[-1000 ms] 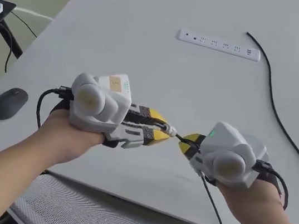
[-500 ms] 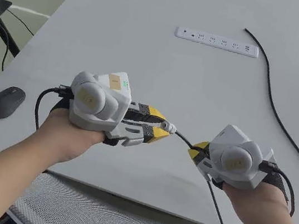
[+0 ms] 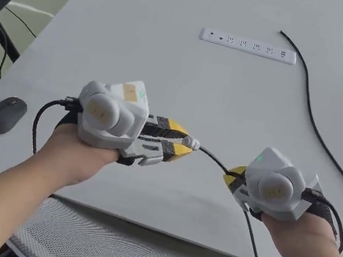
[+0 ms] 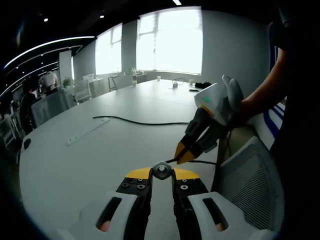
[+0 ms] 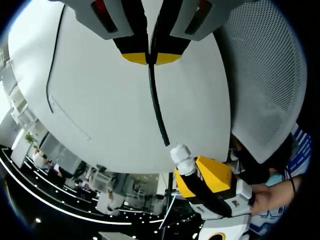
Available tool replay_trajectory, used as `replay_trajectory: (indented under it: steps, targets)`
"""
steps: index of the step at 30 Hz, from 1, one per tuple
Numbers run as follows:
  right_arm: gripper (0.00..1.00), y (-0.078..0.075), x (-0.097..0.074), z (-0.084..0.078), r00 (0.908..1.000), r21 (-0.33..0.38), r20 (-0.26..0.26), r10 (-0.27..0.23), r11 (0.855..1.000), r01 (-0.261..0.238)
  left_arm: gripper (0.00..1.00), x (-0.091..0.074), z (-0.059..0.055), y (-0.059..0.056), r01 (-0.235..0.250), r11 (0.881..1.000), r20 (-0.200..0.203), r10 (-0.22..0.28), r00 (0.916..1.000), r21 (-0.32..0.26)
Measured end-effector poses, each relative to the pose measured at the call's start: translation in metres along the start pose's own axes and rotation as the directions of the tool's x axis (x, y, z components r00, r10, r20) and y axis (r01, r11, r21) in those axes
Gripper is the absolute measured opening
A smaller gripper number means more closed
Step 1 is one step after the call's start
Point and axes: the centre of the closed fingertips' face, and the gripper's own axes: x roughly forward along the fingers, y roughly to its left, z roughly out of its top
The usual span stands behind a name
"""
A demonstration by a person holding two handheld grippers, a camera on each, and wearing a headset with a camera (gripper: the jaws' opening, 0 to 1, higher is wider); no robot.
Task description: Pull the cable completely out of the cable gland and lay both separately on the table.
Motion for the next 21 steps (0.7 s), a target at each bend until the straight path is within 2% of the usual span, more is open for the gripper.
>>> replay_trajectory:
  steps: [6,11,21]
  targets:
    - [0.0,-0.003,0.0,0.0,0.9998,0.005,-0.013,-0.016,1.0,0.016,0.15,-0.001,-0.003,-0.002,0.014,1.0,0.003,-0.014,0.9999,-0.007]
    - [0.0,-0.004,0.003,0.003,0.9995,0.007,-0.024,-0.022,1.0,0.022,0.15,-0.004,-0.01,0.001,0.026,1.0,-0.002,-0.026,0.9997,-0.009]
    - [0.0,-0.012,0.009,0.023,0.9981,0.008,-0.036,-0.049,0.999,0.049,0.15,-0.009,-0.03,0.001,0.065,0.997,0.001,-0.065,0.9979,-0.042]
